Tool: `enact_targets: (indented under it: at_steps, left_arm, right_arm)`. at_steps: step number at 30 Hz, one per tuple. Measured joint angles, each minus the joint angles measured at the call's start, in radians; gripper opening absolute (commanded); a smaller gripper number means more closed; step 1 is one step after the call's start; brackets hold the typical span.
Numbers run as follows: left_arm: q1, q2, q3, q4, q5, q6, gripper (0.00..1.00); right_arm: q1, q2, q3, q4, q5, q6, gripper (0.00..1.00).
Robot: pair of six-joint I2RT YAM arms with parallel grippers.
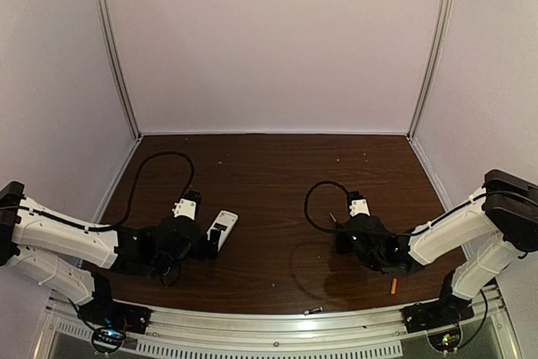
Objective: Unload the batteries from the remote control
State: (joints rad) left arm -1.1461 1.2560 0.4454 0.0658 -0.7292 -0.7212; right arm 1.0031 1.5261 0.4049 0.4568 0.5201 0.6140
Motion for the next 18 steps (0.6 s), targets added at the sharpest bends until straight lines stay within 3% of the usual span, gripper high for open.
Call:
enact_targets:
  at_steps: [5, 15, 18]
  left_arm:
    - [-0.001, -0.057, 0.000, -0.056, 0.010, 0.001, 0.97]
    - [-0.001, -0.166, 0.008, -0.185, 0.009, 0.018, 0.97]
    - [-0.001, -0.177, 0.023, -0.216, 0.009, 0.035, 0.97]
  right_arm:
    - [0.000, -0.024, 0.000, -0.011, -0.016, -0.002, 0.44]
    - [0.000, -0.182, 0.000, -0.097, -0.042, -0.010, 0.49]
    - [0.000, -0.253, 0.005, -0.164, -0.053, -0.021, 0.55]
